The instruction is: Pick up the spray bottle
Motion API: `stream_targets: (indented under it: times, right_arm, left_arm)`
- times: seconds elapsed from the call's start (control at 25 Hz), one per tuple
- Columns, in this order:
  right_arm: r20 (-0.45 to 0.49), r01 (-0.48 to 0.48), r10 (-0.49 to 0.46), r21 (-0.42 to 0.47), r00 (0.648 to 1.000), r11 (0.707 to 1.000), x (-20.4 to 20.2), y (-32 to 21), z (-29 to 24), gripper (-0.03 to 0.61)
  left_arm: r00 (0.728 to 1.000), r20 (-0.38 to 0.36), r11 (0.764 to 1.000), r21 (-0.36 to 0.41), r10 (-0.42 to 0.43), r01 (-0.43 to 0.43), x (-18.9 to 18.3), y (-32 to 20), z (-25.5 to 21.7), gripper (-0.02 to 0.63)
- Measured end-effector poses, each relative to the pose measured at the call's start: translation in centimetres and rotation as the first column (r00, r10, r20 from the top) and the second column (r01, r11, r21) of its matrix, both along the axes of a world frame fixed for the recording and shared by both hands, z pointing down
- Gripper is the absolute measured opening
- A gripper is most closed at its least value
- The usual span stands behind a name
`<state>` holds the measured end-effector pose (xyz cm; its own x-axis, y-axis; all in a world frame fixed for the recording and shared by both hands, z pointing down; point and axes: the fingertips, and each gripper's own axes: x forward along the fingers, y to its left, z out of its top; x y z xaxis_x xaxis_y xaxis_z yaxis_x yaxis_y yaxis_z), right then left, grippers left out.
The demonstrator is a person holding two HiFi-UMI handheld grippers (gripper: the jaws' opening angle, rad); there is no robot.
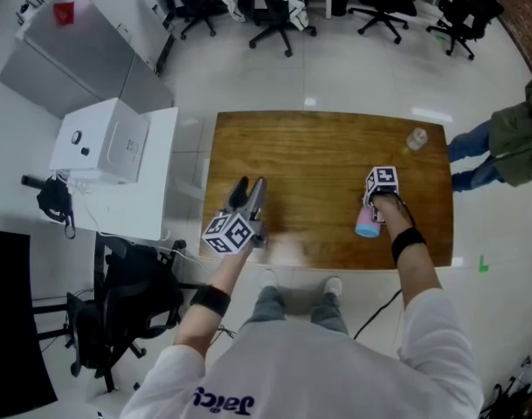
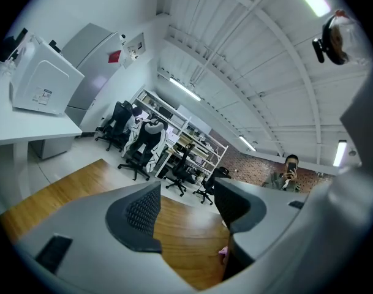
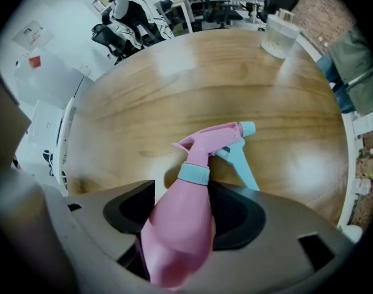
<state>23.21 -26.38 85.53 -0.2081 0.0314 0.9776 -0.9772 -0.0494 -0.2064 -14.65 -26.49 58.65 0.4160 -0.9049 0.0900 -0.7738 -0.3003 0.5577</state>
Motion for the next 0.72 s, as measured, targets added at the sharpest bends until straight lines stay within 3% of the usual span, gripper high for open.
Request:
stream_targets:
  times: [0.16,0.44,0.72]
  right_arm:
    - [-0.036,0.065,-0.061,0.116,0.997,0.991,-0.5,-0.7,-1.0,0.287]
    - [-0.03,0.12,-0.116,0.304,0.993,0.945,-2.4,-1.9,-5.5,0.284]
    - [0.068,0.126,-0.192,0.538,0.979,0.833,-6.8,-2.6,-12.2,0.284]
  left_arm:
    - [1.0,0.003,1.0,0.014,0.008,-0.008,-0.2,0.2,-0.4,0.272]
    - [1.0,0.015,0.999,0.036,0.022,-0.023,0.5,0.8,-2.1,0.272]
    - [0.999,0.021,0.997,0.06,0.048,-0.049,0.9,1.7,-2.9,0.272]
